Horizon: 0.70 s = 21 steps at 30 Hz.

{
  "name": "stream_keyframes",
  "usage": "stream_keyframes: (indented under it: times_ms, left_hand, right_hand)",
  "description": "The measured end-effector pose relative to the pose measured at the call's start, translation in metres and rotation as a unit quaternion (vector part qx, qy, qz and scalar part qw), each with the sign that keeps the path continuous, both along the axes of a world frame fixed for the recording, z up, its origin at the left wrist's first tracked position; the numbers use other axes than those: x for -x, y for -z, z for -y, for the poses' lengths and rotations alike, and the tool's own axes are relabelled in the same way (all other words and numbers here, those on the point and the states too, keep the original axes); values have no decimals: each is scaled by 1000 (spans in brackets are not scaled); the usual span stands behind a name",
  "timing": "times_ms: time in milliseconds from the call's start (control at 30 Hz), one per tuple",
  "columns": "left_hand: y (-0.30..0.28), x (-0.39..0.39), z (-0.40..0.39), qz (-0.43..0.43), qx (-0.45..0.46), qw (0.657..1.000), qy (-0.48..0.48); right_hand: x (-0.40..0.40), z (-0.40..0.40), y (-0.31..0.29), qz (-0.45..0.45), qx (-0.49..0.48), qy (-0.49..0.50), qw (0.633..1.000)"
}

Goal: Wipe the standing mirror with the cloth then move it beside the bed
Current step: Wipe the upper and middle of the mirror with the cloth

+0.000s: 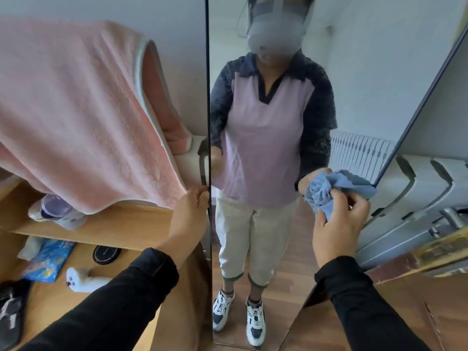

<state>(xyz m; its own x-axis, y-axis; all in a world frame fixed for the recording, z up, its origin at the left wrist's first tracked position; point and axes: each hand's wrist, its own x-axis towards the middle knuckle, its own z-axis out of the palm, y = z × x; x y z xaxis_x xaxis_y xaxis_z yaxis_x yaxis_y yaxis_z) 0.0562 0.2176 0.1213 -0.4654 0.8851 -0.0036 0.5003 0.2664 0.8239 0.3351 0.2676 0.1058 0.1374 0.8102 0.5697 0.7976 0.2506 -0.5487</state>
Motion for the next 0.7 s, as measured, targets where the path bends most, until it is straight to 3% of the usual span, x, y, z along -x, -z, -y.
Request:
stream_keyframes:
  times_ms: [133,267,400,467,600,700]
  left_hand:
    - [4,11,-8,-15,11,999,48]
    - [6,24,-16,-18,38,995,85]
    - [9,29,-17,-35,39,993,106]
    - [8,28,-17,-65,36,991,115]
    - [4,29,-17,-100,44,985,133]
    - [7,33,-19,-80,39,984,152]
  right_hand:
    - [30,3,3,109,-10,5,994]
    - [89,9,-1,137,-61,-19,989]
    - [146,15,14,87,23,-181,979]
    - [169,23,25,103,47,-232,966]
    - [177,28,30,131,43,-224,965]
    - [151,25,29,132,56,-162,976]
